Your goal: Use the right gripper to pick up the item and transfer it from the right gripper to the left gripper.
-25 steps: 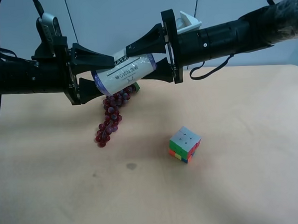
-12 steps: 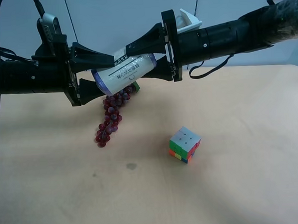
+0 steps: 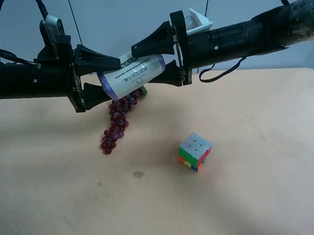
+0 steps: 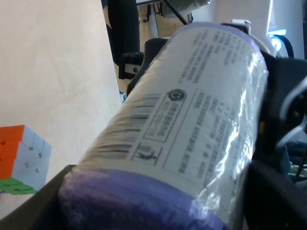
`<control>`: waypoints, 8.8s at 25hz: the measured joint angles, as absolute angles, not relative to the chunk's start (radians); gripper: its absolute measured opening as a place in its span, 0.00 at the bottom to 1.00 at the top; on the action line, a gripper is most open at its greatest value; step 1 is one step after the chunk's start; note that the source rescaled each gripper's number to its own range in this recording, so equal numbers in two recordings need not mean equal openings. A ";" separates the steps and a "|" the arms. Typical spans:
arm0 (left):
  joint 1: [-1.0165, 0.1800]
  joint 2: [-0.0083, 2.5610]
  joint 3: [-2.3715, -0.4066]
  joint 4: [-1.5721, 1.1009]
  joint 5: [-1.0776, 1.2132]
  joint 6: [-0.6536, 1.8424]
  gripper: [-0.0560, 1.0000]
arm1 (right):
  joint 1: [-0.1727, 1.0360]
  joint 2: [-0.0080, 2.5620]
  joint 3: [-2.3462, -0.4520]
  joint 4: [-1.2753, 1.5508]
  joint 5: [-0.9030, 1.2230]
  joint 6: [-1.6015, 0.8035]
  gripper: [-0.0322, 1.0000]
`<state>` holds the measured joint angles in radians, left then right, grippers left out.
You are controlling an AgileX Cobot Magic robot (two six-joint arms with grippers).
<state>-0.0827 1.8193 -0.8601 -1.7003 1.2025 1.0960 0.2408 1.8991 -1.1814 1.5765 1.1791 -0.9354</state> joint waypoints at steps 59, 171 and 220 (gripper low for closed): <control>-0.084 1.767 -0.860 -1.645 1.180 1.082 0.06 | 0.241 1.035 -0.829 0.135 0.862 -0.212 0.73; -0.165 1.924 -1.396 0.016 1.142 0.015 0.06 | -0.043 -0.003 -0.504 -0.019 1.075 -0.022 0.82; -0.165 1.632 -1.617 -0.039 1.211 0.028 0.79 | -0.043 -0.003 -0.504 -0.019 1.075 -0.022 0.82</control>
